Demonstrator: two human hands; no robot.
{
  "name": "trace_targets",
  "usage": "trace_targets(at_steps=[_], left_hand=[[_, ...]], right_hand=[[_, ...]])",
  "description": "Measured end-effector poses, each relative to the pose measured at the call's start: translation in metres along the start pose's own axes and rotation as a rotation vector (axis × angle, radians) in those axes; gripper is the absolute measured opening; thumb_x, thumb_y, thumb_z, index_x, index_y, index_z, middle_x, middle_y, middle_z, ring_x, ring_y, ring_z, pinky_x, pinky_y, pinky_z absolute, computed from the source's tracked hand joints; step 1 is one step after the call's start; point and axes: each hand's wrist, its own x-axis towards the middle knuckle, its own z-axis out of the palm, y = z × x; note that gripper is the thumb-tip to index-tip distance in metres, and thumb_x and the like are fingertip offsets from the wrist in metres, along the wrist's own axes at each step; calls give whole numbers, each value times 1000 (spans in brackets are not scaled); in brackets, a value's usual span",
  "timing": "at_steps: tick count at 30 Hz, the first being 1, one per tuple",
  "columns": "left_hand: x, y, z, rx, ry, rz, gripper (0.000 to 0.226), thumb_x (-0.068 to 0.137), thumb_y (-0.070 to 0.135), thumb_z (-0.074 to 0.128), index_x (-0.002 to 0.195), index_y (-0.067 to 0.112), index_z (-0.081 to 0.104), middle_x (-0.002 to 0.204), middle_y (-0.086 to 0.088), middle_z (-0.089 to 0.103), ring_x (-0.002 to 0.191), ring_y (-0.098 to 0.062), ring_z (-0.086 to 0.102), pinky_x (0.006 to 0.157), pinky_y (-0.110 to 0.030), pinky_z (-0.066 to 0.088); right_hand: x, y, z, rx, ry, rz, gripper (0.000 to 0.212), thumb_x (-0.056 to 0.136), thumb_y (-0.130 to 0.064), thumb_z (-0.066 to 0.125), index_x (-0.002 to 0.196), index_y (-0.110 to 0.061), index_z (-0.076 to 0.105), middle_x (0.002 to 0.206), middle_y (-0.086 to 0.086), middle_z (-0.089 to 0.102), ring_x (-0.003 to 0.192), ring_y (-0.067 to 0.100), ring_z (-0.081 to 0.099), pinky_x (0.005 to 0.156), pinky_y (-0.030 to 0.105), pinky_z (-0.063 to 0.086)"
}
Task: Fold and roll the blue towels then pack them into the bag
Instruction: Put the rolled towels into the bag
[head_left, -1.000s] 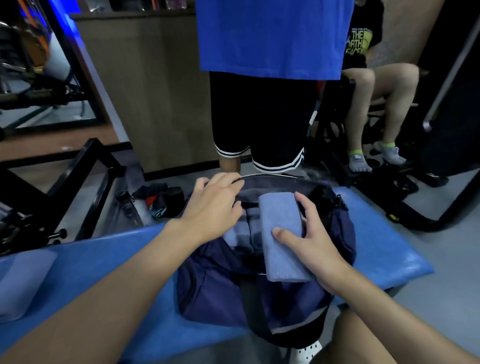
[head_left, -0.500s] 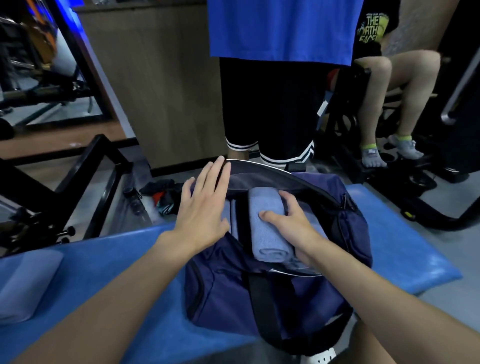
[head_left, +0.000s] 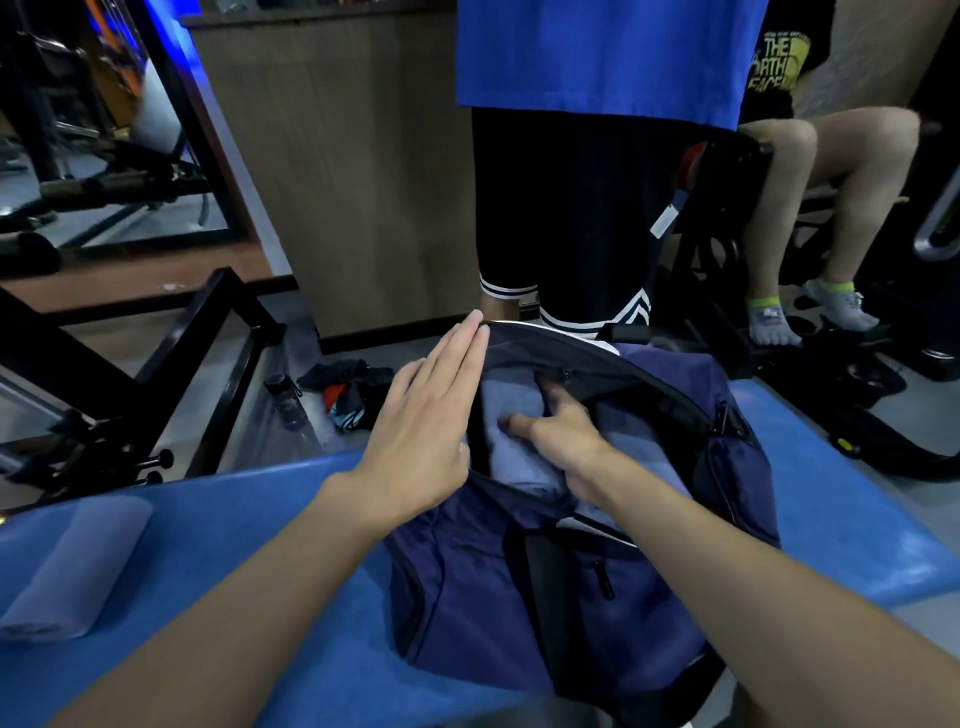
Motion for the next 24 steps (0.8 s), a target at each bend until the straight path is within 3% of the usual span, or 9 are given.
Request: trace_targets(at_steps=[3, 7, 9, 13, 20, 24], left_hand=[[-3, -4, -2, -3, -2, -15, 109, 69, -4, 57, 158, 15, -3, 165, 9, -18, 151, -10, 3, 116, -26, 12], [-5, -8, -3, 1, -21, -35, 110, 69, 0, 58, 158, 16, -4, 164, 11, -19, 151, -9, 2, 118, -32, 15], [-5, -8, -3, 0, -25, -38, 110, 68, 2, 59, 158, 16, -3, 164, 10, -18, 152, -8, 2, 119, -34, 16], [-5, -7, -3, 1, -32, -49, 110, 68, 5, 60, 159, 15, -1, 165, 10, -15, 151, -9, 3, 119, -34, 17], [-10, -10, -1, 10, -32, -32, 107, 69, 3, 58, 158, 16, -1, 165, 11, -17, 150, -10, 4, 118, -35, 16], [-12, -13, -1, 16, -49, -24, 108, 75, 13, 65, 159, 17, -2, 164, 12, -20, 151, -10, 5, 118, -34, 14]], right_hand=[[0, 2, 7, 9, -30, -10, 58, 81, -17, 77, 132, -21, 50, 120, -4, 65, 103, 8, 63, 86, 22, 52], [-7, 6, 14, -272, -9, -96, 71, 82, -33, 76, 142, -18, 41, 139, 4, 47, 124, 16, 48, 99, 22, 39], [-13, 7, 17, -510, 8, -189, 79, 83, -44, 71, 148, -22, 32, 148, 7, 30, 137, 24, 32, 112, 32, 31], [-22, 9, 20, -923, -72, -368, 78, 86, -57, 58, 152, -32, 25, 163, -4, 4, 148, 22, 1, 118, 47, 16], [-13, 15, 14, -1013, -191, -288, 89, 85, -67, 51, 155, -30, 9, 164, -5, -6, 150, 17, -10, 121, 46, 4], [-14, 13, 14, -1022, -191, -294, 89, 85, -67, 51, 155, -31, 8, 163, -6, -7, 149, 16, -11, 119, 47, 4]])
